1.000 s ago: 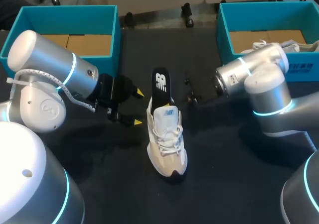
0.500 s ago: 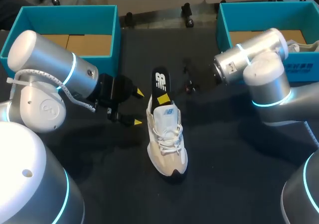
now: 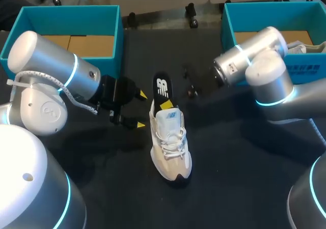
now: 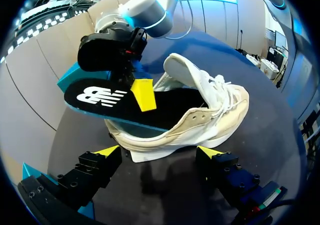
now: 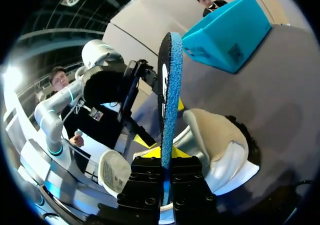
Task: Take the shoe out of the shoebox, open the shoe tongue, remove and reinsert the insole, then place the shoe into the shoebox
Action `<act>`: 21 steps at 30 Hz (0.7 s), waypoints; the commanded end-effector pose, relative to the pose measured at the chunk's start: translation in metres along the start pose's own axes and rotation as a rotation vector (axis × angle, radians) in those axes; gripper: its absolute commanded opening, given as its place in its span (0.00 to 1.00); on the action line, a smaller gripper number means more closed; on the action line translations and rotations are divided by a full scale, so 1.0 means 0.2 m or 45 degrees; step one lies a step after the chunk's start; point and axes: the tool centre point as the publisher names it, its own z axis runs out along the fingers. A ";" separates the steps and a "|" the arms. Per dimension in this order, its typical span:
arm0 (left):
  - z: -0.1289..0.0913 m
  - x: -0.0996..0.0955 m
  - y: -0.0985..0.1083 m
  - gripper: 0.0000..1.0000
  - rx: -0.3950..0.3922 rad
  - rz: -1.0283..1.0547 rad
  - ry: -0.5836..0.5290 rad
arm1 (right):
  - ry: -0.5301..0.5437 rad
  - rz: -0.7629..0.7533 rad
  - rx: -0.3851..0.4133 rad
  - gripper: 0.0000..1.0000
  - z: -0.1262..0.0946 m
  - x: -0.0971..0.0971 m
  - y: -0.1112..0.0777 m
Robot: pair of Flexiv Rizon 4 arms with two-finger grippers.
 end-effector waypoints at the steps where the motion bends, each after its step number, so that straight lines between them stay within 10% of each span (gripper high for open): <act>1: 0.00 0.00 0.00 1.00 -0.003 0.000 -0.002 | -0.006 0.016 -0.011 0.00 0.03 0.03 -0.06; 12: 0.00 0.00 0.00 1.00 -0.003 0.000 -0.002 | 0.000 0.066 0.051 0.00 0.03 0.04 -0.07; 16: 0.00 0.00 0.00 1.00 -0.003 0.000 -0.002 | -0.031 0.033 0.063 0.28 0.00 0.04 -0.02; 21: 0.00 0.00 0.00 1.00 -0.003 0.000 -0.002 | -0.048 0.001 0.072 0.33 -0.02 0.04 0.02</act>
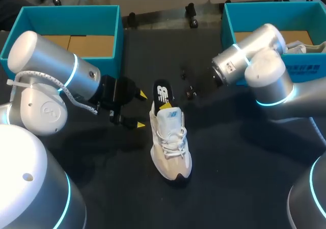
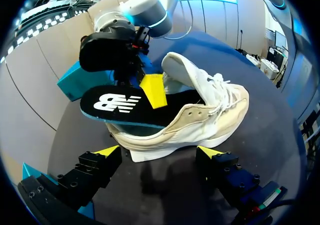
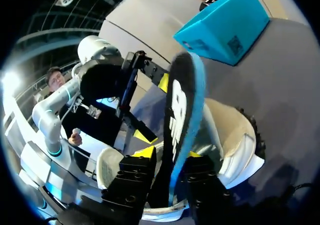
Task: Take the shoe out of the shoebox, open the shoe tongue, remove and reinsert the insole, then place the shoe into the shoebox
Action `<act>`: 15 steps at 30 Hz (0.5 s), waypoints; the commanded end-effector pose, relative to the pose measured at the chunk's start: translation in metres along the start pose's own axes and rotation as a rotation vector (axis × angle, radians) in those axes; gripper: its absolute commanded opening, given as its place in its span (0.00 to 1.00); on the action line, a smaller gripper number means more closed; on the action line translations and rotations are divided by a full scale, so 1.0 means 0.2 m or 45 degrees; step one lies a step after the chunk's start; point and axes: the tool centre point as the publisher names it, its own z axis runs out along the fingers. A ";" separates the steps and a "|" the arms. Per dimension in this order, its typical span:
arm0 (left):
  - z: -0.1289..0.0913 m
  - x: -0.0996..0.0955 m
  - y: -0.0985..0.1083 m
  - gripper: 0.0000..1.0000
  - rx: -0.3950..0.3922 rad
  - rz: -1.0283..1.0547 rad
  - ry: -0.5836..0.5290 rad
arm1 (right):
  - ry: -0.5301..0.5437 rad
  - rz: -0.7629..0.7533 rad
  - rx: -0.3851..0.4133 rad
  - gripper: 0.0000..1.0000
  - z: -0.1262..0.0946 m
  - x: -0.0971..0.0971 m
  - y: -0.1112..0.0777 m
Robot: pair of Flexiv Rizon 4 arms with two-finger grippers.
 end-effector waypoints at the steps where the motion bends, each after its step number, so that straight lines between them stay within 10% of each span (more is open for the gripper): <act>1: 0.00 0.00 0.00 1.00 -0.003 0.000 -0.002 | -0.014 -0.012 0.011 0.32 -0.03 0.02 0.03; 15: 0.00 0.00 0.00 1.00 -0.003 0.000 -0.002 | 0.041 0.012 0.051 0.00 0.02 -0.03 0.00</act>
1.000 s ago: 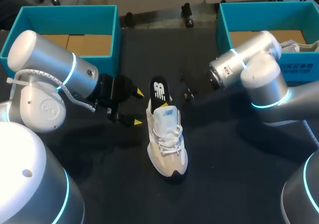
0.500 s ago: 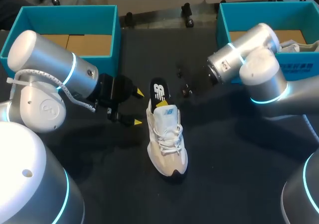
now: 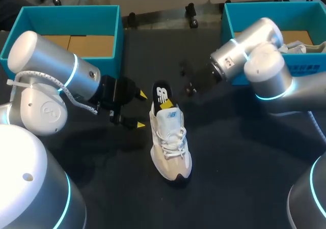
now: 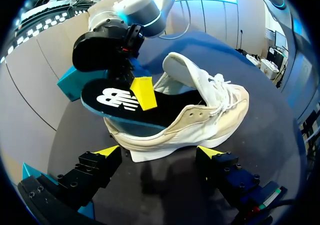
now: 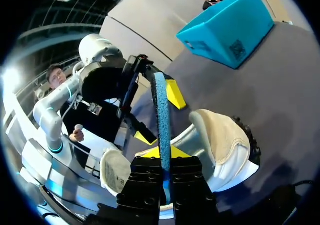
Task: Take the shoe out of the shoebox, open the shoe tongue, remove and reinsert the insole, then place the shoe into the shoebox
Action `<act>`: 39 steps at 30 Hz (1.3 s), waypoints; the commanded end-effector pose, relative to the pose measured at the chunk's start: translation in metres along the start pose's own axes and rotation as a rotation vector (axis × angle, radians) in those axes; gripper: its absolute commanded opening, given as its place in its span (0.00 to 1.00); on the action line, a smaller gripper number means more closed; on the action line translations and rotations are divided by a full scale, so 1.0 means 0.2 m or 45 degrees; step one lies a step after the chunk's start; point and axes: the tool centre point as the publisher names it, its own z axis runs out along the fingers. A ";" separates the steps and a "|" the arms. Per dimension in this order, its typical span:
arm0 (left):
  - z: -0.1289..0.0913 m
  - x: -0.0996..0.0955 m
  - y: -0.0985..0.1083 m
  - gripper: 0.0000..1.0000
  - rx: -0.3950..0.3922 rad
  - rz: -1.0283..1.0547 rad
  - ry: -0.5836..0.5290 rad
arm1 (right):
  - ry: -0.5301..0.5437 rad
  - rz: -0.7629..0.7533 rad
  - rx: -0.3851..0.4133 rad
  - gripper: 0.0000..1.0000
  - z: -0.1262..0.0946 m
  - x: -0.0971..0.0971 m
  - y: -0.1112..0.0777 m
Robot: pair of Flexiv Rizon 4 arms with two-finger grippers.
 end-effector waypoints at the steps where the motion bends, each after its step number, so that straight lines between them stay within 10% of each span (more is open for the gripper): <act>1: 0.00 0.00 0.00 1.00 -0.003 0.000 -0.002 | 0.015 0.026 0.003 0.00 0.04 -0.01 -0.02; 14: 0.00 0.00 0.00 1.00 -0.003 0.000 -0.002 | 0.025 0.112 -0.005 0.00 0.07 0.04 -0.11; 17: 0.00 0.00 0.00 1.00 -0.003 0.000 -0.002 | 0.004 0.090 0.013 0.27 0.04 0.04 -0.08; 22: 0.00 0.00 0.00 1.00 -0.003 0.000 -0.002 | -0.029 0.060 0.043 0.33 -0.01 0.04 -0.03; 29: 0.00 0.00 0.00 1.00 -0.003 0.000 -0.002 | -0.013 0.020 0.069 0.26 -0.03 -0.02 0.02; 33: 0.00 0.00 0.00 1.00 -0.003 0.000 -0.002 | 0.012 0.054 0.109 0.00 -0.01 -0.05 0.01; 39: 0.00 0.00 0.00 1.00 -0.003 0.000 -0.002 | 0.028 0.109 0.130 0.00 0.02 -0.04 -0.03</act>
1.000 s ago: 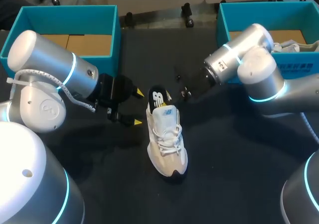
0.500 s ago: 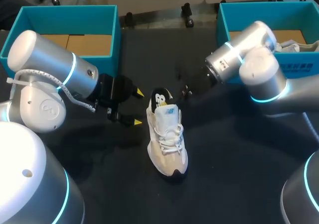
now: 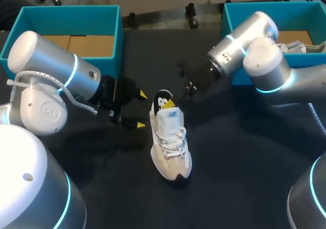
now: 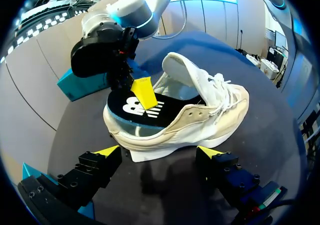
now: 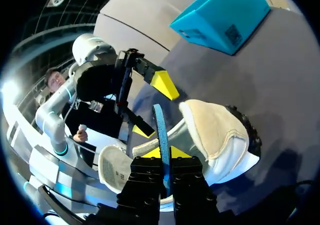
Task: Take the shoe out of the shoebox, open the shoe tongue, remove and reinsert the insole, then place the shoe into the shoebox
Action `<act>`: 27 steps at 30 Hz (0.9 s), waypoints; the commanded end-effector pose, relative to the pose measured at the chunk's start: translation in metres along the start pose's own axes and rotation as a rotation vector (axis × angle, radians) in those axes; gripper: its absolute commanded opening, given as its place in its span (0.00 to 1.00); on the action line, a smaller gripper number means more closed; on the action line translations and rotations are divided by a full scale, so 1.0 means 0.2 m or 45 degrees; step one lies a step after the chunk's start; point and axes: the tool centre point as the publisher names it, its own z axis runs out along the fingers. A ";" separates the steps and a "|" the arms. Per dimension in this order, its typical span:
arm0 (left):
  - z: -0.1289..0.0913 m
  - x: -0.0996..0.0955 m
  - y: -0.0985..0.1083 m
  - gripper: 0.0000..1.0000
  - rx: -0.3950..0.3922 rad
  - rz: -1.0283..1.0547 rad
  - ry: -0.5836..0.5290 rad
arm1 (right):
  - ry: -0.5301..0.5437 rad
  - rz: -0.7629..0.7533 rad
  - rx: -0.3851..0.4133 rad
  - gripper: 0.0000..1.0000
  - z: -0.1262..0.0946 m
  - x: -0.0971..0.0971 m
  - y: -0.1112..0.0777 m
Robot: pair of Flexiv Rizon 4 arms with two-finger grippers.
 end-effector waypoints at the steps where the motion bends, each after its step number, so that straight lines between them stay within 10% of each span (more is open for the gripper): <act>1: 0.00 0.00 0.00 1.00 -0.003 0.000 -0.002 | 0.006 0.027 0.021 0.00 0.04 -0.01 0.00; 15: 0.00 0.00 0.00 1.00 -0.003 0.000 -0.002 | -0.019 0.114 -0.006 0.00 0.10 0.05 -0.09; 21: 0.00 0.00 0.00 1.00 -0.003 0.000 -0.002 | -0.061 0.077 0.001 0.26 0.07 0.07 -0.04; 27: 0.00 0.00 0.00 1.00 -0.003 0.000 -0.002 | -0.083 0.043 -0.006 0.26 0.05 0.07 0.00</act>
